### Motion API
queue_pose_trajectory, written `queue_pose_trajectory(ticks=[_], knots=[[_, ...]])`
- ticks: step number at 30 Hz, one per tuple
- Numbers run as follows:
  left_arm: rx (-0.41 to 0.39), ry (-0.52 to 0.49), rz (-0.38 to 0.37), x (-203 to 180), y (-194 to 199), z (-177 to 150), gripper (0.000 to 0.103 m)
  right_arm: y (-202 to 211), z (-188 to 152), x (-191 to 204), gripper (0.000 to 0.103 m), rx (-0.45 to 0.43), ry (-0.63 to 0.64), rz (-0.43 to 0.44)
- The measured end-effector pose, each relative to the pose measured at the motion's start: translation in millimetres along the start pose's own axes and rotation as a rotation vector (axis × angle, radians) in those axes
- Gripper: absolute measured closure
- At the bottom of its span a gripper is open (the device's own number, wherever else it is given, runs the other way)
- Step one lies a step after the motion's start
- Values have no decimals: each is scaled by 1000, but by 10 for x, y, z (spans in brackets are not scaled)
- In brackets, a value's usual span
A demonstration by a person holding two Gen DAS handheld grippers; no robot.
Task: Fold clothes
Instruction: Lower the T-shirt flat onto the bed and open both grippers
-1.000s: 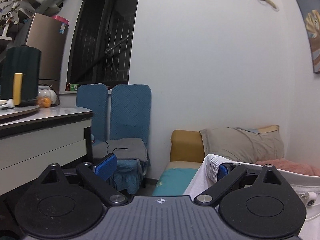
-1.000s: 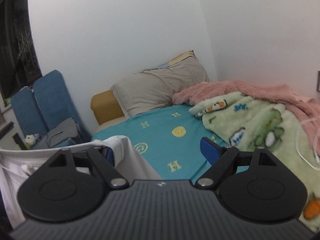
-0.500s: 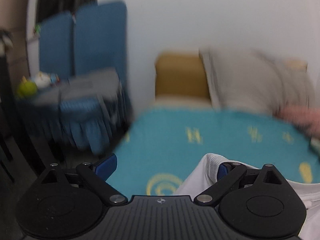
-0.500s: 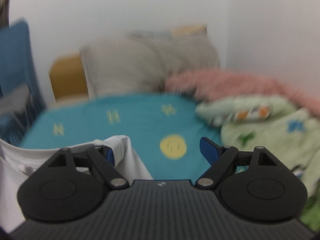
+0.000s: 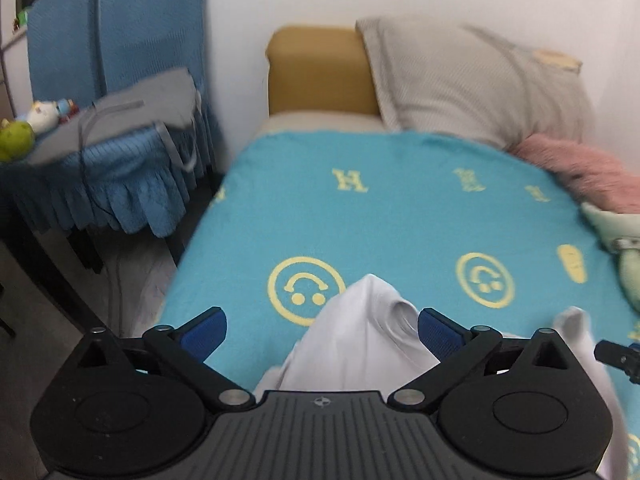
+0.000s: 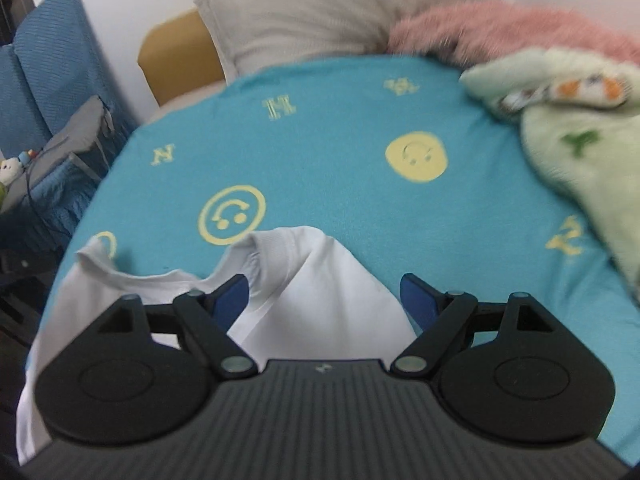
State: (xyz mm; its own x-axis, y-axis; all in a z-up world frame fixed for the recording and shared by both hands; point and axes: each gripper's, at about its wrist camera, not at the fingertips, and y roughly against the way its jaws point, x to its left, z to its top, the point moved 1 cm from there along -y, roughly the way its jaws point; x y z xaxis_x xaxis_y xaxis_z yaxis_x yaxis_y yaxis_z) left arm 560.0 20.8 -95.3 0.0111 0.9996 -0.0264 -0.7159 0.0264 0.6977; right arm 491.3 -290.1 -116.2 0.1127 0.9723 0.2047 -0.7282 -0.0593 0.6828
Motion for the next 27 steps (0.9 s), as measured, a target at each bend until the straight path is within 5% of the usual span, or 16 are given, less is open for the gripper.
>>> queue_pose_trajectory(ticks=[8,11,15,21,27], knots=[[-145,16,-54,-103,1771,-874,0,1575,-719,30,19,-137,-39,68],[-189,-37,-20,-173,2301,-1247,0,2130,-1108,98,19,-179,12,76],[-235,23,-52,-180,2891,-1652,0,2771,-1527,136,19,-225,16,101],[-313,48,-32,-15,3404,-2231,0,3369,-2036,225,19,-282,49,119],[-365,12,42,181,3551,-2799,0,3392,-2306,195,19,-291,38,141]])
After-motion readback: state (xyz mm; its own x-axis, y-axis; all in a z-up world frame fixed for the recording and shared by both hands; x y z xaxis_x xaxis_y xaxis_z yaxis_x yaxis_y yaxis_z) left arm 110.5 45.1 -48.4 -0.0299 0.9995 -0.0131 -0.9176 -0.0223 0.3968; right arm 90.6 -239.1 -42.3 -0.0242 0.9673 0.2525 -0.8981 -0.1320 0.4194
